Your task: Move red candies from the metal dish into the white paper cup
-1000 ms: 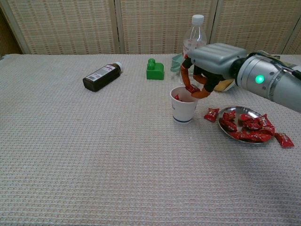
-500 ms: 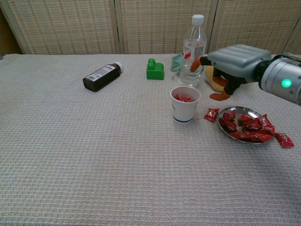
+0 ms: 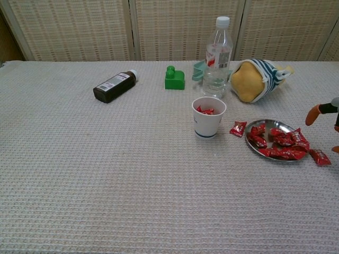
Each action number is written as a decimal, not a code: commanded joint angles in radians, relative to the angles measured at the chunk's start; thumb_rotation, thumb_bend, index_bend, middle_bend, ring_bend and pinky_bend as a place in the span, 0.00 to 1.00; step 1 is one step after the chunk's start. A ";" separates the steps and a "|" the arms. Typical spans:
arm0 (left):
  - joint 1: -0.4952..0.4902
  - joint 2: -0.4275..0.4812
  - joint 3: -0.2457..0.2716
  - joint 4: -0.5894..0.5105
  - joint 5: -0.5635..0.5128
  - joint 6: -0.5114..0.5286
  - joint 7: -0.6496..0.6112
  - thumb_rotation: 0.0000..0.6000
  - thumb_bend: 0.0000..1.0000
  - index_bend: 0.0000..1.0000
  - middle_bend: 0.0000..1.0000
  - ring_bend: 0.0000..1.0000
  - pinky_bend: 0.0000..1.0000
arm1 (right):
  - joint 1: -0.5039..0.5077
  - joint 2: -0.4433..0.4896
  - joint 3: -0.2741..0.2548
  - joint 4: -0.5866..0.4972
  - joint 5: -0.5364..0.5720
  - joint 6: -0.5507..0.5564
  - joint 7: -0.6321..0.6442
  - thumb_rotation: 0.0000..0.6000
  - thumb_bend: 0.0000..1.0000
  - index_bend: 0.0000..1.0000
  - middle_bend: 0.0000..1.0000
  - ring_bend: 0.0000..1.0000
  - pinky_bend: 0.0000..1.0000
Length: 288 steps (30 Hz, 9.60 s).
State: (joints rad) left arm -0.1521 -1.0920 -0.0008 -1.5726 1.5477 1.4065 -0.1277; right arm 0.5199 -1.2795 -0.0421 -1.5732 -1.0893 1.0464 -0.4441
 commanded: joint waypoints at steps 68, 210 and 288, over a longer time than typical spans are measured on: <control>-0.001 0.005 -0.002 0.009 -0.011 -0.006 -0.022 1.00 0.46 0.03 0.15 0.12 0.24 | 0.001 -0.025 0.160 -0.016 -0.116 -0.037 0.159 1.00 0.22 0.56 0.88 0.79 1.00; 0.001 0.010 0.000 0.020 -0.003 0.003 -0.046 1.00 0.46 0.02 0.16 0.14 0.27 | 0.244 -0.265 0.284 0.103 0.201 -0.007 -0.060 1.00 0.33 0.63 0.88 0.82 1.00; -0.008 0.001 -0.001 0.022 -0.021 -0.024 -0.020 1.00 0.47 0.02 0.16 0.15 0.28 | 0.153 -0.343 0.164 0.346 0.116 -0.124 0.015 1.00 0.31 0.43 0.88 0.81 1.00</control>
State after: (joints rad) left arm -0.1599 -1.0914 -0.0016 -1.5503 1.5265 1.3825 -0.1474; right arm 0.6722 -1.6216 0.1208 -1.2276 -0.9720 0.9223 -0.4295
